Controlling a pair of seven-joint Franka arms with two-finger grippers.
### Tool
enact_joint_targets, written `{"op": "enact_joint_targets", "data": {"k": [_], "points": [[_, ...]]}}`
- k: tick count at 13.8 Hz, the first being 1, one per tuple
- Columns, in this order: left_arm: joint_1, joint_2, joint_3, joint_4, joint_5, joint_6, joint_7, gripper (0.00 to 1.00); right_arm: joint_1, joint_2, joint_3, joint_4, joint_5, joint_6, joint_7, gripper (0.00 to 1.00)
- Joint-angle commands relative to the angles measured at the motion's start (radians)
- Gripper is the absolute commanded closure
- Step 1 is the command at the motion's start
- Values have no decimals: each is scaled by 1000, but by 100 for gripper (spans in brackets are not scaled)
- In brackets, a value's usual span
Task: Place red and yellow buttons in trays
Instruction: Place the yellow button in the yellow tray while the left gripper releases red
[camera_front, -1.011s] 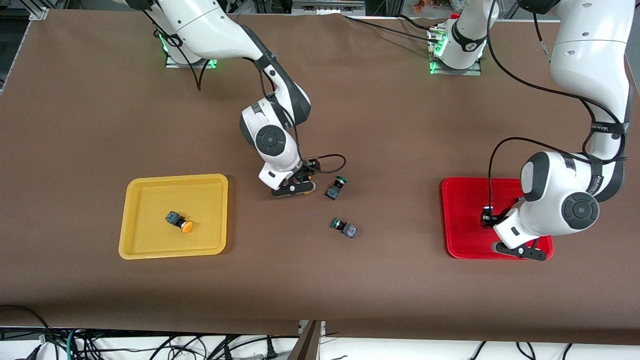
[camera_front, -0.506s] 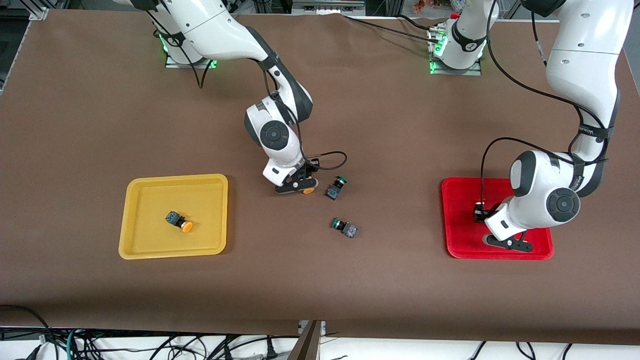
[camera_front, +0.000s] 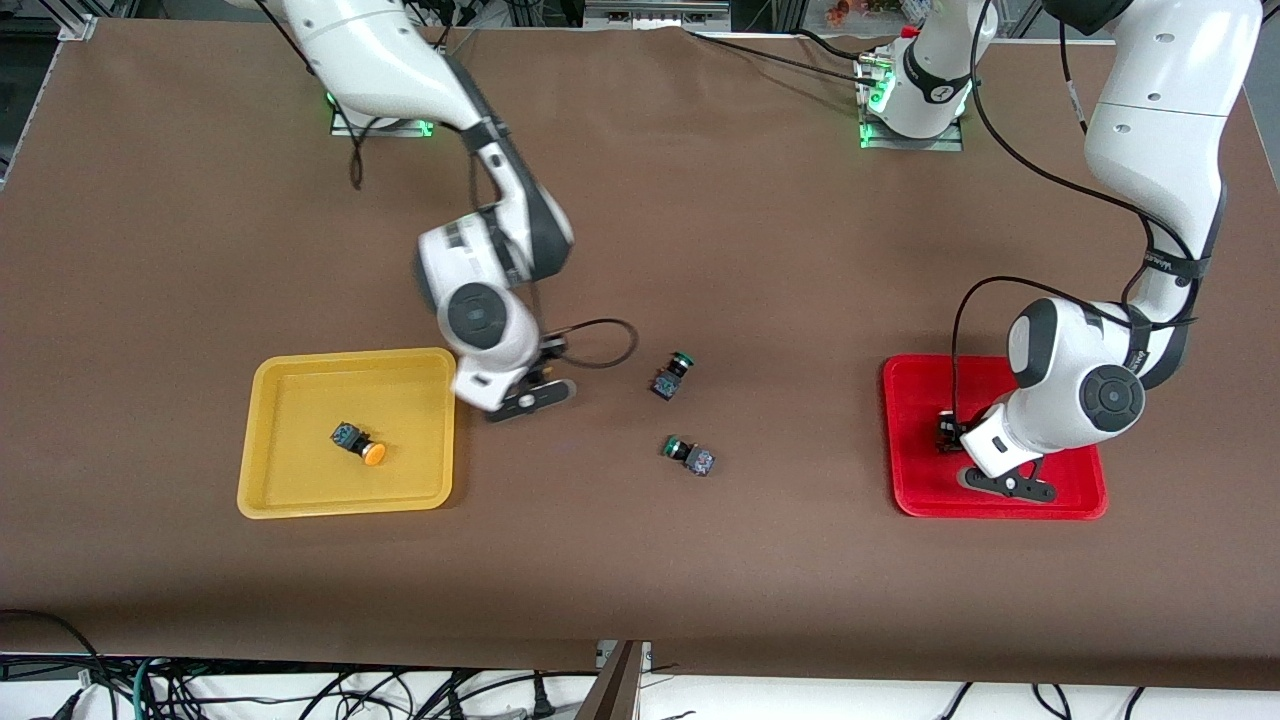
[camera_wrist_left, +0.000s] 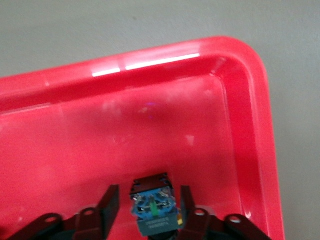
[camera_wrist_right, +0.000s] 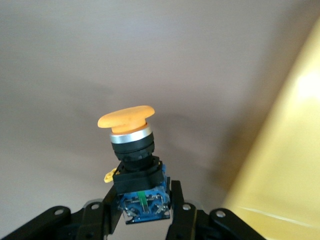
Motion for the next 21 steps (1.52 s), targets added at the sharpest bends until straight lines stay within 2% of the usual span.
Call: {"op": "enact_joint_targets", "data": {"k": [1,3,4,5,6,7,9,10,12,14,15,17,20,21], "points": [[18,-30,-23,62,0,-83,17,0,-12,-10,-100,-48,-6,-6,-183,96],[22,-31,-49,182,0,-247,15,0,-53,-7,-103,-88,-5,35,-214,90],[24,-31,-60,227,0,-301,17,0,-68,-4,-103,-94,1,57,-243,83],[21,-31,-70,267,0,-335,15,0,-81,7,-103,-95,4,72,-264,59],[19,-48,-74,302,0,-377,14,0,-107,15,-98,-95,24,80,-275,6],[16,-65,-74,333,2,-433,14,0,-130,15,-95,-93,84,76,-278,0],[27,-87,-74,372,-1,-510,17,0,-125,-1,-97,-84,138,65,-261,0],[31,-109,-74,373,-1,-513,17,0,-128,-39,-98,-87,173,71,-220,0],[39,-175,-74,373,-1,-525,14,0,-115,-118,-101,-87,176,60,-110,0],[31,-226,-72,373,-1,-536,9,0,-112,-217,-106,-101,169,-24,-53,0],[18,-255,-72,370,-1,-537,7,0,-112,-264,-117,-101,138,-67,-25,0],[-2,-335,-63,329,-1,-575,-8,0,-105,-368,-112,-105,-6,-172,57,0],[-8,-438,-61,283,-3,-688,-124,0,-96,-545,-108,-163,-112,-256,75,0],[-8,-476,-57,248,-11,-689,-150,0,-96,-594,-111,-183,-115,-276,67,0]]}}
